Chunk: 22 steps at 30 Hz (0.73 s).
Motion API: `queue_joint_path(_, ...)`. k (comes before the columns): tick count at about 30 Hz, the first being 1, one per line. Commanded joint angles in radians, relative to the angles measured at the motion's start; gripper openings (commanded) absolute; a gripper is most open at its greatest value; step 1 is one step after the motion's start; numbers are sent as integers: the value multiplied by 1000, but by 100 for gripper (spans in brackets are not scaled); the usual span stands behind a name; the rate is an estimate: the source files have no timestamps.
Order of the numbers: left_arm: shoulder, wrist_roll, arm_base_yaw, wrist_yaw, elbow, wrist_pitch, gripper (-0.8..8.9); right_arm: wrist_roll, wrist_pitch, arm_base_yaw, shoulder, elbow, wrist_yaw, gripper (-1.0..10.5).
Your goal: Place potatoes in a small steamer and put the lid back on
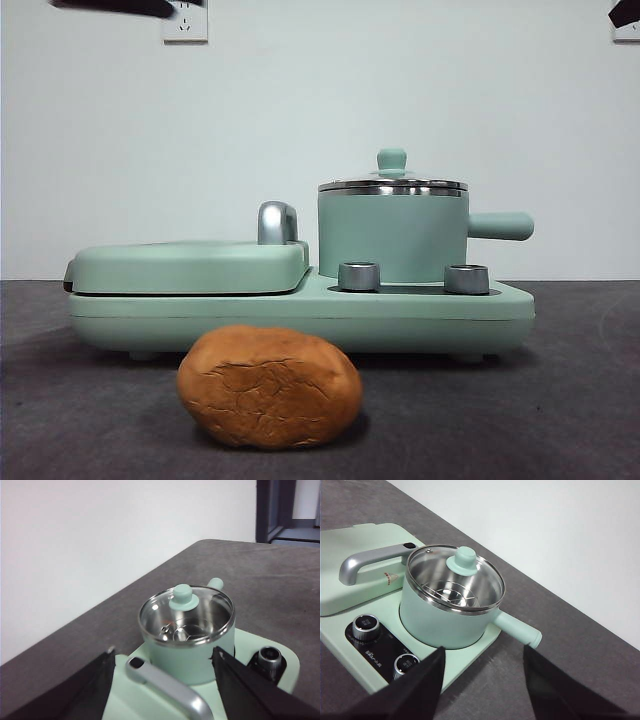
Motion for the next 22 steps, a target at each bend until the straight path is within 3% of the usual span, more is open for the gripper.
queue_joint_path(1,101,-23,-39,-11,60,34,312,13,11,4,3,16,3,247)
queue_joint_path(16,667,-119,-164,-11,520,82,312,13,19,5,3,16,3,247)
queue_joint_path(22,830,-120,-192,-11,682,81,312,13,21,11,3,16,3,247)
